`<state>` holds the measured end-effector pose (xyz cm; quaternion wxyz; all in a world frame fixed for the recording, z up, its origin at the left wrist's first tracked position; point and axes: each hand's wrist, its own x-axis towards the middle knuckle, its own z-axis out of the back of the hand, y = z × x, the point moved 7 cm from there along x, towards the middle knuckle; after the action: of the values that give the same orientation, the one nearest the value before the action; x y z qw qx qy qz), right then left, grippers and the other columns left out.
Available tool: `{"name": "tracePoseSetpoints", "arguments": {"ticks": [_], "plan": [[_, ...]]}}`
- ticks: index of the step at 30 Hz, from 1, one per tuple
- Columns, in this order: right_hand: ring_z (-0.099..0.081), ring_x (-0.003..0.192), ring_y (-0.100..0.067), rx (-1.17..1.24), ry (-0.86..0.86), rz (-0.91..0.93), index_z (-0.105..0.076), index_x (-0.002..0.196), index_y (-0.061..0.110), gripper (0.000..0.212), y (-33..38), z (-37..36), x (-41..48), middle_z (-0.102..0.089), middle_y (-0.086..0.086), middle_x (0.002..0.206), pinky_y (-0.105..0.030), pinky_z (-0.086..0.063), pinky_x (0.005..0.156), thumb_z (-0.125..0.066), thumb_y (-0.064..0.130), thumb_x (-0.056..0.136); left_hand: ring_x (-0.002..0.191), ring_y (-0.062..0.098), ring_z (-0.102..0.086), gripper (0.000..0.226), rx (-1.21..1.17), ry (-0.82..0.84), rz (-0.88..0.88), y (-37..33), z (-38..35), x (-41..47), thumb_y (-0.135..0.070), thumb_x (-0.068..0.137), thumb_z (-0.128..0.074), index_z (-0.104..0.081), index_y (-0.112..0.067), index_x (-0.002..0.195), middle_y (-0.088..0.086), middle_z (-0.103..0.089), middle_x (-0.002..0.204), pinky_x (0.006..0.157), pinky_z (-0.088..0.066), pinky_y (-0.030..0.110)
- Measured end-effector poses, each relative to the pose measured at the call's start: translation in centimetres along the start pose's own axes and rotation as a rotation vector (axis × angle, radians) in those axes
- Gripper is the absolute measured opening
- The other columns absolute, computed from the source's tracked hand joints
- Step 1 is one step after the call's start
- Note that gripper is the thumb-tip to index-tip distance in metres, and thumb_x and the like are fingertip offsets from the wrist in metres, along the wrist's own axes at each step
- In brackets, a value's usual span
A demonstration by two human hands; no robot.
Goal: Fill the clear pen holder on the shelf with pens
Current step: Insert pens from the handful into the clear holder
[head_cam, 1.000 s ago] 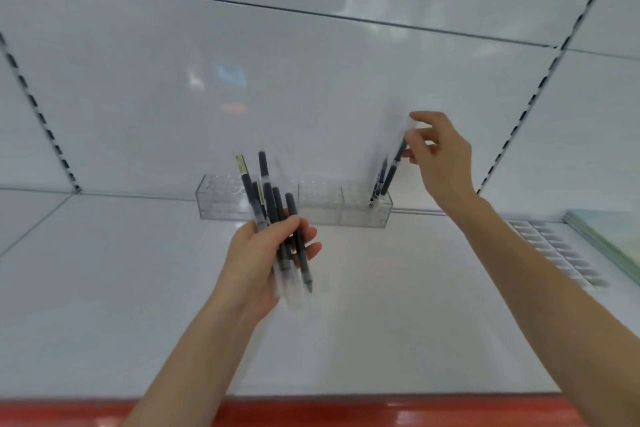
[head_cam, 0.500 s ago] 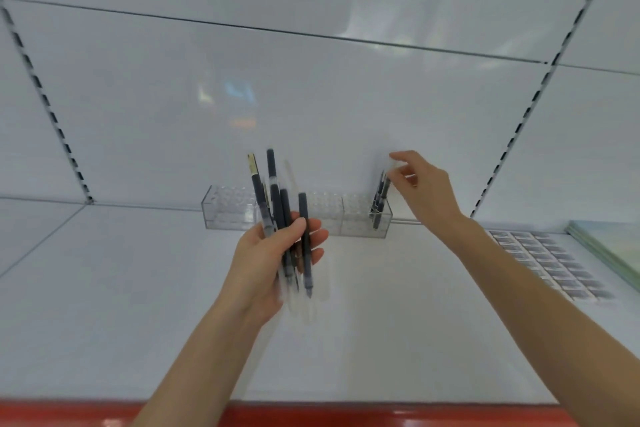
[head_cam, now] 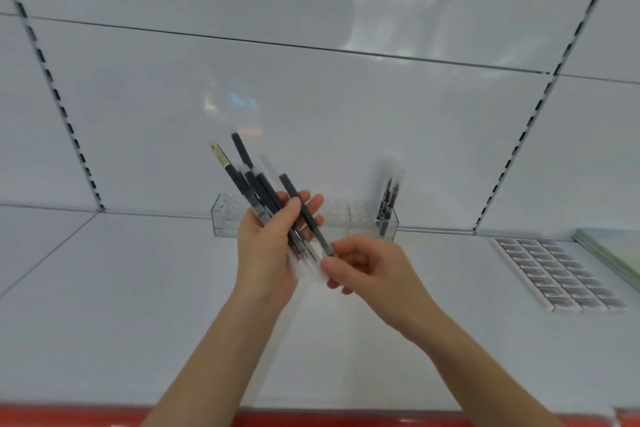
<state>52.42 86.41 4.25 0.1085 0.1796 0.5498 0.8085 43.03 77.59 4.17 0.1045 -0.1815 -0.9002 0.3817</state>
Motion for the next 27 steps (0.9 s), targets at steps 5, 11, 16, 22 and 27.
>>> {"name": "tracePoseSetpoints", "arguments": {"ticks": [5, 11, 16, 22, 27], "plan": [[-0.058, 0.054, -0.005, -0.001, -0.03, -0.03, -0.068, 0.077, 0.021, 0.014, -0.5, 1.7, 0.1, -0.064, 0.008, 0.058, -0.018, -0.048, 0.054, -0.063, 0.009, 0.082, 0.072, 0.018, -0.071, 0.01, 0.064, -0.03, -0.062, -1.1, 1.2, 0.8, -0.002, 0.092, -0.049, -0.05, -0.01, 0.088, 0.012, -0.065, 0.085, 0.068, -0.06, 0.034], [-0.06, 0.05, -0.01, 0.293, -0.331, 0.01, -0.062, 0.08, 0.008, 0.006, -0.6, 6.4, 1.8, -0.068, -0.001, 0.058, -0.02, -0.053, 0.053, -0.064, 0.003, 0.079, 0.062, 0.014, -0.07, 0.007, 0.138, -0.044, 0.07, 0.5, 2.3, 0.8, -0.005, 0.091, -0.053, -0.052, -0.011, 0.087, 0.009, -0.064, 0.078, 0.052, -0.056, 0.024], [-0.061, 0.062, -0.005, -0.169, -0.519, 0.243, -0.061, 0.092, 0.015, 0.01, 2.2, 12.1, 5.8, -0.064, 0.001, 0.072, -0.025, -0.054, 0.068, -0.057, 0.007, 0.087, 0.055, 0.011, -0.051, 0.01, 0.239, -0.076, 0.173, 1.8, 2.7, 0.6, -0.016, 0.089, -0.058, -0.056, -0.01, 0.082, 0.001, -0.05, 0.062, 0.044, -0.047, 0.019], [-0.053, 0.087, -0.02, -0.681, -0.388, 0.228, -0.05, 0.122, 0.004, 0.033, 3.1, 12.7, 10.9, -0.062, -0.011, 0.095, -0.022, -0.038, 0.078, -0.053, 0.016, 0.091, 0.06, 0.014, -0.05, 0.009, 0.237, -0.027, 0.208, 2.0, 2.6, 0.2, -0.01, 0.091, -0.052, -0.06, -0.006, 0.09, 0.003, -0.049, 0.064, 0.046, -0.05, 0.02], [-0.053, 0.087, -0.023, -0.774, -0.325, 0.167, -0.053, 0.109, 0.003, 0.026, 3.7, 12.9, 12.6, -0.062, -0.012, 0.098, -0.029, -0.04, 0.076, -0.058, 0.017, 0.087, 0.058, 0.013, -0.059, 0.013, 0.242, 0.006, 0.208, 2.0, 2.9, 0.1, -0.008, 0.09, -0.054, -0.062, -0.004, 0.1, 0.004, -0.057, 0.067, 0.056, -0.057, 0.025]]}}
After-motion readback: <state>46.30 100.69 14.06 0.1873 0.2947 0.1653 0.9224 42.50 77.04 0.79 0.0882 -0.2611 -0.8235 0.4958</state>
